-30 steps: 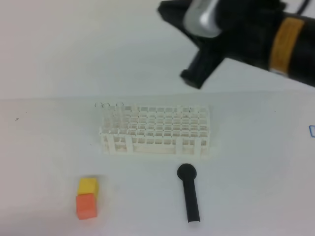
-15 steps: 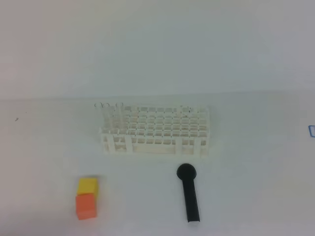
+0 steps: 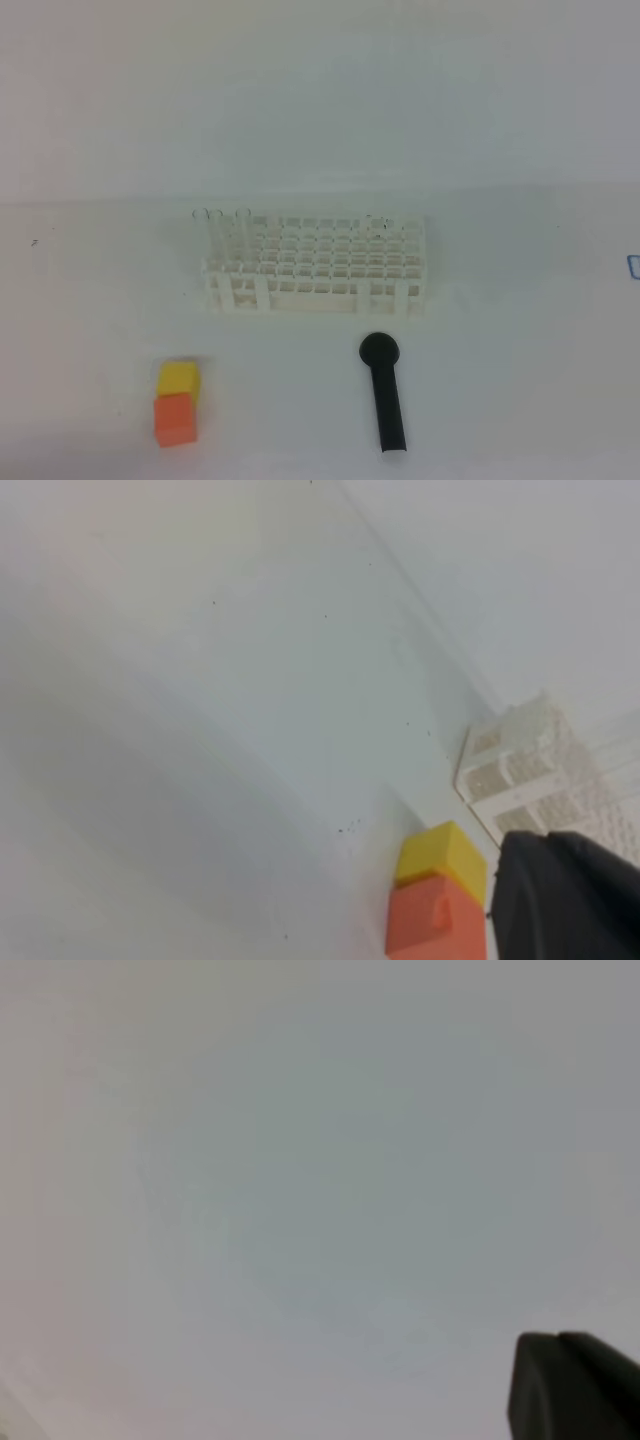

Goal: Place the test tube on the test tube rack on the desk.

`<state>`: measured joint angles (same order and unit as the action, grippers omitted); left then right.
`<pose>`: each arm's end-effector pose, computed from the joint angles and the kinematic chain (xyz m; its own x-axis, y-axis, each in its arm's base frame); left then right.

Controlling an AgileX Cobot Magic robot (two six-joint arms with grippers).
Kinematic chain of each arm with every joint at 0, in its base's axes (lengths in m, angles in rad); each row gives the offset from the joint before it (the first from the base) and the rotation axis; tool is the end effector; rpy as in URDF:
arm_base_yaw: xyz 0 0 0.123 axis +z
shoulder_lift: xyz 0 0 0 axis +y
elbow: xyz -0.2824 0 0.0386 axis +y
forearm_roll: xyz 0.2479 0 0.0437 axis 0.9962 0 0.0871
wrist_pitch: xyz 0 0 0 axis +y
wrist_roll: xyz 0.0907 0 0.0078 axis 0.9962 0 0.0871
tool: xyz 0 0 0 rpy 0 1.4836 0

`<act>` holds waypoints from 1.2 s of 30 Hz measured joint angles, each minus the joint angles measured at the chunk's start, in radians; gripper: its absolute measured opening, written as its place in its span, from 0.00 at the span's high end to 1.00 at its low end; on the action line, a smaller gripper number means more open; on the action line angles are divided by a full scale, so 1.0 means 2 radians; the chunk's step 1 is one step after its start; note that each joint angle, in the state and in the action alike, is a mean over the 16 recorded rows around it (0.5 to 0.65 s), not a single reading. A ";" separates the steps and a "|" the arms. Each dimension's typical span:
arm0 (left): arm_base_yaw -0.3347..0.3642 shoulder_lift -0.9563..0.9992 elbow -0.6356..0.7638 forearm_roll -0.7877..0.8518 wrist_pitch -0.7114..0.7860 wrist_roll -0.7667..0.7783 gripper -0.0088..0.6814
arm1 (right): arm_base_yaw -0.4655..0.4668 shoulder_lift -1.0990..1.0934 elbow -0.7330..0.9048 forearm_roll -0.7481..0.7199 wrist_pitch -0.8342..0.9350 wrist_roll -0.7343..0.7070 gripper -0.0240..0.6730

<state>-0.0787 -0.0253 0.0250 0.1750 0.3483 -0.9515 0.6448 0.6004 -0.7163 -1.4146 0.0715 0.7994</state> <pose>0.0527 0.0013 0.1751 -0.1932 -0.6938 -0.6938 -0.1637 0.7200 -0.6744 0.0991 0.0664 0.4038 0.4384 -0.3902 -0.8096 -0.3566 0.7514 -0.5552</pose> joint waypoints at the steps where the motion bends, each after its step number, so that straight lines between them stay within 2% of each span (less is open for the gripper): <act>1: 0.000 0.000 0.001 0.000 0.000 0.000 0.99 | -0.002 -0.002 0.001 -0.002 0.002 0.007 0.97; 7: 0.000 0.000 0.003 0.002 0.000 0.000 0.99 | -0.051 -0.020 0.022 -0.010 -0.009 0.073 0.97; 14: 0.002 0.000 0.004 0.011 0.000 0.000 0.99 | -0.181 -0.074 0.096 -0.009 -0.066 0.183 0.97; 19: 0.019 -0.001 0.004 0.021 -0.001 0.000 0.99 | -0.279 -0.140 0.178 -0.009 -0.105 0.245 0.97; 25: 0.048 -0.001 0.004 0.031 -0.006 0.004 0.99 | -0.344 -0.225 0.275 -0.009 -0.108 0.293 0.97; 28: 0.059 -0.002 0.004 0.026 -0.010 0.043 0.99 | -0.355 -0.259 0.312 -0.010 -0.099 0.306 0.97; 31: 0.064 -0.002 0.005 0.004 -0.013 0.113 0.99 | -0.357 -0.281 0.338 0.000 -0.091 0.304 0.97; 33: 0.062 -0.002 0.005 -0.017 -0.015 0.171 0.99 | -0.358 -0.290 0.350 0.024 -0.088 0.284 0.97; 36: 0.054 -0.002 0.005 -0.047 -0.017 0.262 0.99 | -0.358 -0.295 0.361 0.094 -0.082 0.215 0.97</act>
<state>0.0285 -0.0289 0.0348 0.0806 0.3150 -0.4271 -0.0708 0.0101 0.0064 -1.2261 -0.0931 1.2293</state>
